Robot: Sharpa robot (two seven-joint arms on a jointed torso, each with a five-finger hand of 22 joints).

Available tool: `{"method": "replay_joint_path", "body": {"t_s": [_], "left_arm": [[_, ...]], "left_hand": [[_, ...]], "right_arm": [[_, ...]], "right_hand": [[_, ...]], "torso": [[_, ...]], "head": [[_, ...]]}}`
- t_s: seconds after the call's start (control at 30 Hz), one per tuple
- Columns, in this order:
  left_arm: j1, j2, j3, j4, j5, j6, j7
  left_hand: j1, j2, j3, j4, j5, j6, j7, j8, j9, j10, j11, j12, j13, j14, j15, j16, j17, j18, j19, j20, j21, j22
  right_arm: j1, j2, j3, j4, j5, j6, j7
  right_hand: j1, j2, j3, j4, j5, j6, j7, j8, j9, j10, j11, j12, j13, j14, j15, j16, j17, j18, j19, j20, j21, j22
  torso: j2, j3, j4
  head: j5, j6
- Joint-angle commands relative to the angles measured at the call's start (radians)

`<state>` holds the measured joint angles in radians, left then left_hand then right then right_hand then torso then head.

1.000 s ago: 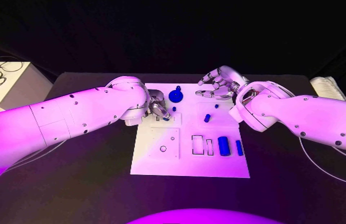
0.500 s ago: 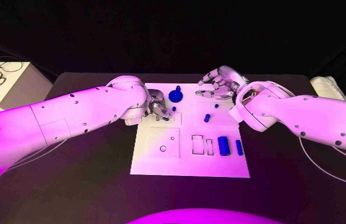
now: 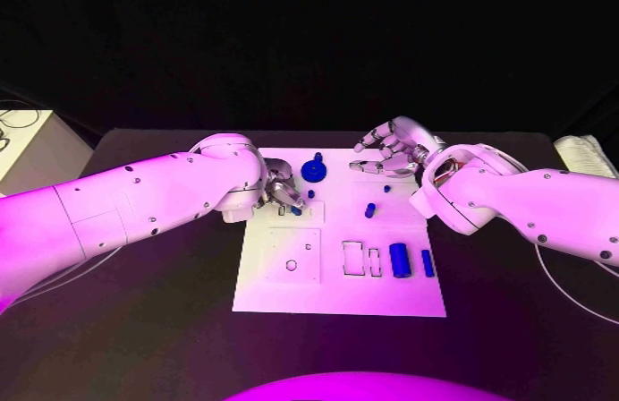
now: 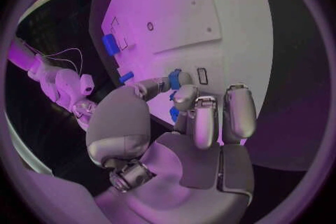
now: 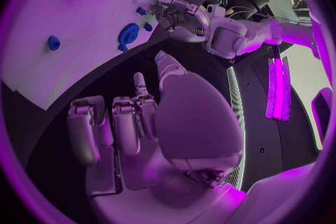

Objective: Assemble the parts on the task board

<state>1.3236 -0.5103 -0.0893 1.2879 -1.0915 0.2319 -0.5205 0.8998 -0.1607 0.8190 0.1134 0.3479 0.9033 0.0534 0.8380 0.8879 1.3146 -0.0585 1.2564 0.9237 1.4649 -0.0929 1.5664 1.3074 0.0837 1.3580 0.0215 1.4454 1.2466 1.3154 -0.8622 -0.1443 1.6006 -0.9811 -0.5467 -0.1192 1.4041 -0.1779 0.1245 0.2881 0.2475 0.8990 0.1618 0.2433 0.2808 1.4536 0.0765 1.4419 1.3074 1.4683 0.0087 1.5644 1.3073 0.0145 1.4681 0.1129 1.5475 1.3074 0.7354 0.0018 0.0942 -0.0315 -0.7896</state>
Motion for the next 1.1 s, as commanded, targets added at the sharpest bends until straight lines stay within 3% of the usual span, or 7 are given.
{"method": "replay_joint_path", "body": {"t_s": [0.03, 0.57, 0.93, 1.1], "left_arm": [[-0.011, 0.002, -0.008, 0.0, 0.015, 0.065, -0.014], [-0.011, 0.005, -0.008, -0.006, 0.016, 0.061, -0.014], [-0.011, 0.004, -0.008, -0.009, 0.016, 0.052, -0.013], [-0.011, 0.004, -0.008, -0.01, 0.017, 0.048, -0.012]], "left_hand": [[-0.007, -0.01, -0.023, 0.008, -0.007, 0.059, -0.049, -0.006, 0.002, -0.006, 0.002, -0.003, 0.0, 0.106, -0.007, 0.004, 0.263, -0.015, 0.002, 0.0, -0.002, -0.001], [-0.013, -0.012, -0.102, 0.048, -0.011, 0.062, -0.05, -0.011, 0.003, -0.008, 0.002, -0.004, 0.002, 0.106, -0.007, 0.004, 0.263, -0.015, 0.001, -0.001, -0.004, -0.002], [-0.008, -0.009, -0.109, 0.049, -0.01, 0.063, -0.051, -0.011, 0.003, -0.009, 0.001, -0.004, 0.002, 0.106, -0.007, 0.004, 0.263, -0.015, 0.001, -0.001, -0.005, -0.002], [-0.013, -0.01, -0.157, 0.081, -0.011, 0.065, -0.05, -0.014, 0.003, -0.009, 0.002, -0.005, 0.002, 0.106, -0.007, 0.004, 0.263, -0.015, 0.001, -0.002, -0.006, -0.002]], "right_arm": [[0.0, -0.001, 0.0, 0.002, -0.005, 0.01, 0.01], [0.0, -0.001, 0.0, 0.002, -0.005, 0.01, 0.011], [-0.001, 0.0, 0.0, 0.0, -0.005, 0.011, 0.011], [-0.001, 0.0, 0.0, 0.0, -0.005, 0.01, 0.012]], "right_hand": [[-0.01, -0.002, 0.003, 0.003, 0.0, -0.008, -0.003, 0.007, 0.002, -0.004, 0.0, -0.004, 0.149, 0.098, -0.006, 0.0, 0.247, -0.007, 0.089, -0.007, -0.006, 0.244], [-0.012, -0.002, 0.003, 0.003, 0.0, -0.008, -0.003, 0.008, 0.002, -0.004, 0.0, -0.004, 0.149, 0.098, -0.006, 0.0, 0.248, -0.007, 0.089, -0.007, -0.005, 0.244], [-0.015, -0.002, 0.002, 0.003, 0.0, -0.009, -0.003, 0.01, 0.002, -0.004, 0.0, -0.004, 0.149, 0.098, -0.006, -0.001, 0.247, -0.007, 0.089, -0.007, -0.005, 0.244], [-0.016, -0.002, 0.002, 0.002, 0.0, -0.009, -0.003, 0.011, 0.002, -0.004, 0.0, -0.004, 0.149, 0.098, -0.006, 0.0, 0.248, -0.007, 0.088, -0.007, -0.006, 0.244]], "torso": [[0.0, -0.0002, 0.0005], [0.001, -0.0003, 0.0001], [0.0, -0.0004, -0.0004], [0.0, -0.0004, 0.0003]], "head": [[-0.001, 0.0], [-0.002, -0.002], [-0.002, -0.002], [-0.003, -0.002]]}}
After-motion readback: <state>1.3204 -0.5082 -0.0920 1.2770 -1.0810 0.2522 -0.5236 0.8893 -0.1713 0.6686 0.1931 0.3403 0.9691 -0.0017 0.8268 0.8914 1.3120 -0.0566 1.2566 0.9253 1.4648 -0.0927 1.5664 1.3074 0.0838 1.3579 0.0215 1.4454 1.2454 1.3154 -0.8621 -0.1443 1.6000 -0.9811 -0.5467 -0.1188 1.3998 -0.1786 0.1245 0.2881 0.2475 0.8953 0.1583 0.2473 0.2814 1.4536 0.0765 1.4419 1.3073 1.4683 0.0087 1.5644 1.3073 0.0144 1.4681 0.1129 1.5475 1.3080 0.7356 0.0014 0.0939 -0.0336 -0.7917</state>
